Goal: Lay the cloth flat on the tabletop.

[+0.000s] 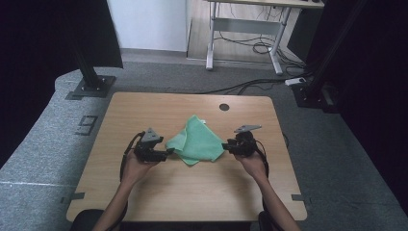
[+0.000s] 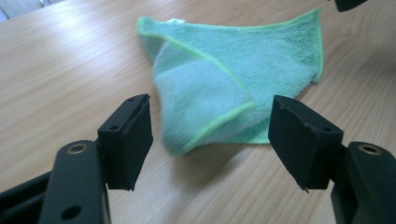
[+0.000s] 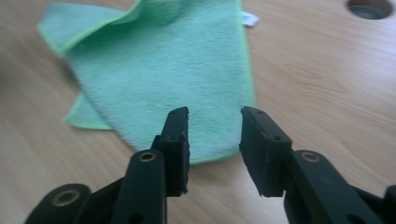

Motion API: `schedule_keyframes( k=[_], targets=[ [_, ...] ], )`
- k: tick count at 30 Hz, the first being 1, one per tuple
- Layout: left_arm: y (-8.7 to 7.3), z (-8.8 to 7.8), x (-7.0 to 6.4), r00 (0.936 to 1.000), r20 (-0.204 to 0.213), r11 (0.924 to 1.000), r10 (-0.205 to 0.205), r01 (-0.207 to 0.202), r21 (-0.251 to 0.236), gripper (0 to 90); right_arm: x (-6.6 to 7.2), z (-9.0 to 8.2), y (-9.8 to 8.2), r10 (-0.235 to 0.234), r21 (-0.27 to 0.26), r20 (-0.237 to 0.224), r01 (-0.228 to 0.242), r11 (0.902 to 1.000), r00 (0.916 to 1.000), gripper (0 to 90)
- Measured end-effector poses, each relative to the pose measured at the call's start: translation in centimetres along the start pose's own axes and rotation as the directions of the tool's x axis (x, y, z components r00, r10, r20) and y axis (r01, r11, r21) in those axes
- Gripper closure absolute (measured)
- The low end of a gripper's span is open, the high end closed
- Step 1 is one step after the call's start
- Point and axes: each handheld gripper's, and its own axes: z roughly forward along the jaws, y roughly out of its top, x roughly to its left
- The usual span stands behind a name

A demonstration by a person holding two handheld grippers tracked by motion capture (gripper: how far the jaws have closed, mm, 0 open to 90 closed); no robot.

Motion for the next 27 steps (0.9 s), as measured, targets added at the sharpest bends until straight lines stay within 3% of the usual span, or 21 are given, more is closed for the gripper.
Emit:
schedule_keyframes(
  k=[6,11,13,15,17,19,20,21,22,24,25,27],
  targets=[
    [0.6,1.7,0.2,0.9997,-0.020,0.9982,0.011,-0.010,0.059,29.9,2.2,1.7,-0.7,-0.037,0.040,-0.080,0.041,0.9984,0.9961,59.2],
    [0.0,3.3,1.0,0.9999,-0.010,0.9947,0.003,-0.002,0.103,35.1,3.4,3.8,-1.7,-0.094,0.094,-0.098,0.103,0.9902,0.9907,50.3],
    [-0.3,4.0,0.9,0.9998,-0.011,0.9918,0.015,-0.013,0.127,44.4,3.7,4.6,-2.1,-0.113,0.127,-0.070,0.121,0.9845,0.9911,54.4],
    [-0.4,4.4,0.9,0.9997,-0.007,0.9881,0.025,-0.023,0.152,60.7,3.8,5.1,-2.5,-0.142,0.147,-0.044,0.147,0.9782,0.9889,66.5],
    [-0.4,4.2,0.9,0.9998,0.014,0.9888,0.016,-0.018,0.148,77.2,3.9,5.0,-2.4,-0.151,0.149,-0.040,0.155,0.9766,0.9878,77.7],
    [-0.2,3.8,0.8,0.9998,0.019,0.9914,0.008,-0.010,0.131,83.7,4.0,4.8,-2.3,-0.158,0.149,-0.035,0.161,0.9756,0.9868,80.4],
    [0.7,2.4,0.9,0.9997,0.024,0.9964,-0.001,-0.001,0.084,84.2,4.1,3.9,-1.9,-0.181,0.139,-0.024,0.183,0.9733,0.9832,82.3],
    [0.7,2.4,0.9,0.9997,0.024,0.9964,-0.001,-0.001,0.084,84.3,4.1,3.2,-1.4,-0.183,0.126,-0.018,0.184,0.9749,0.9829,82.4],
    [2.0,0.7,1.3,0.9996,0.019,0.9996,-0.019,0.019,0.022,84.3,3.9,2.5,-0.9,-0.183,0.105,-0.011,0.183,0.9775,0.9830,82.5],
    [3.0,-0.7,2.2,0.9972,0.026,0.9967,-0.070,0.071,-0.039,83.3,3.2,1.0,0.3,-0.167,0.056,0.003,0.166,0.9845,0.9860,82.2],
    [3.3,-0.8,2.9,0.9951,0.017,0.9945,-0.098,0.098,-0.037,79.8,2.7,0.4,0.9,-0.148,0.031,0.004,0.148,0.9885,0.9890,80.9],
    [3.1,0.2,4.1,0.9894,-0.056,0.9898,-0.134,0.136,0.042,59.5,1.9,0.2,1.9,-0.126,0.024,0.032,0.125,0.9918,0.9915,68.7]
  ],
)
